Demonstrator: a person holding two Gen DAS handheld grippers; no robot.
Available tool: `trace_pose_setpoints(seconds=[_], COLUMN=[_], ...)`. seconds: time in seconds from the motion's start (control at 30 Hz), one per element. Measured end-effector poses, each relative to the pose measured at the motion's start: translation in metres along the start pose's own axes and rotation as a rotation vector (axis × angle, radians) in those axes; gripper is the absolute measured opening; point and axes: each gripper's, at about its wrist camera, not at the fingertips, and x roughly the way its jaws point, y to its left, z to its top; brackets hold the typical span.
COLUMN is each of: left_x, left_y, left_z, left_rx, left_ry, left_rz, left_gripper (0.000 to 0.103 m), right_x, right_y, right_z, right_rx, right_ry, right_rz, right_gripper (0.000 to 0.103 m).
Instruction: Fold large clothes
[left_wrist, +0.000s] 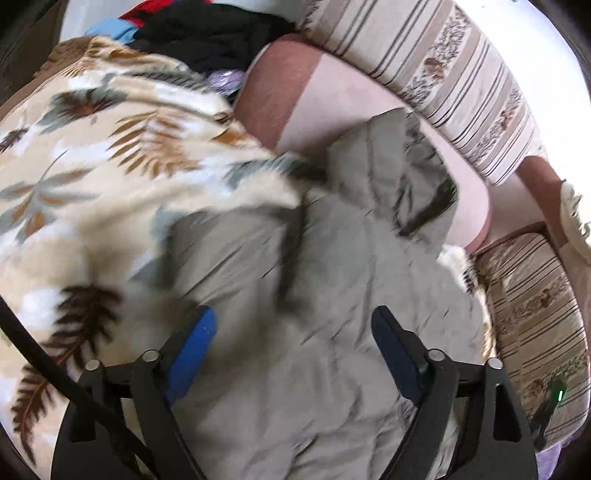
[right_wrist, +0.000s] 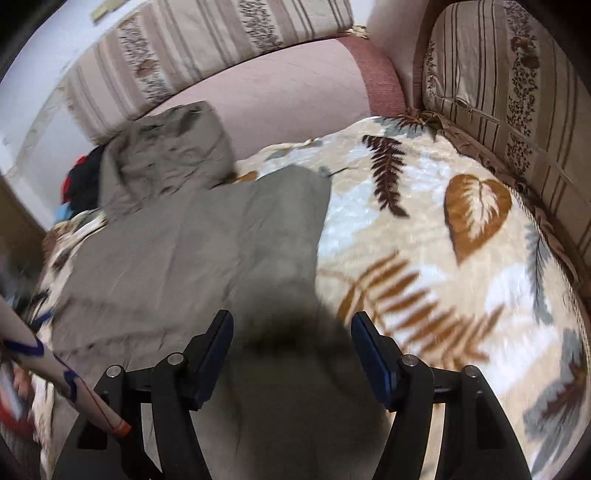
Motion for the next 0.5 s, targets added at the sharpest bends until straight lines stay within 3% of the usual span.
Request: trace_pose_setpoints(seconds=[0.07, 0.2, 0.23, 0.27, 0.3, 0.37, 0.5], left_x=[0.024, 0.075, 0.080, 0.079, 0.075, 0.062, 0.024], left_y=[-0.014, -0.037, -0.043, -0.048, -0.052, -0.057, -0.047], left_z=[0.012, 0.012, 0.008, 0.005, 0.000, -0.011, -0.042], left_rx=[0.038, 0.126, 0.148, 0.158, 0.162, 0.165, 0.166], left_ry=[0.043, 0.142, 0.161, 0.169, 0.176, 0.211, 0.227], left_rz=[-0.007, 0.100, 0.127, 0.143, 0.144, 0.092, 0.094], left_gripper=[0.088, 0.085, 0.076, 0.053, 0.041, 0.029, 0.029], right_x=[-0.014, -0.024, -0.028, -0.031, -0.034, -0.037, -0.042], right_y=[-0.001, -0.011, -0.015, -0.017, -0.020, -0.026, -0.037], right_z=[-0.018, -0.048, -0.054, -0.060, -0.065, -0.073, -0.083], right_rx=[-0.001, 0.002, -0.004, -0.016, -0.027, -0.026, 0.013], right_ry=[0.007, 0.029, 0.029, 0.025, 0.021, 0.012, -0.004], right_rz=[0.026, 0.016, 0.003, -0.017, -0.041, -0.062, -0.028], right_gripper=[0.071, 0.071, 0.071, 0.071, 0.071, 0.071, 0.071])
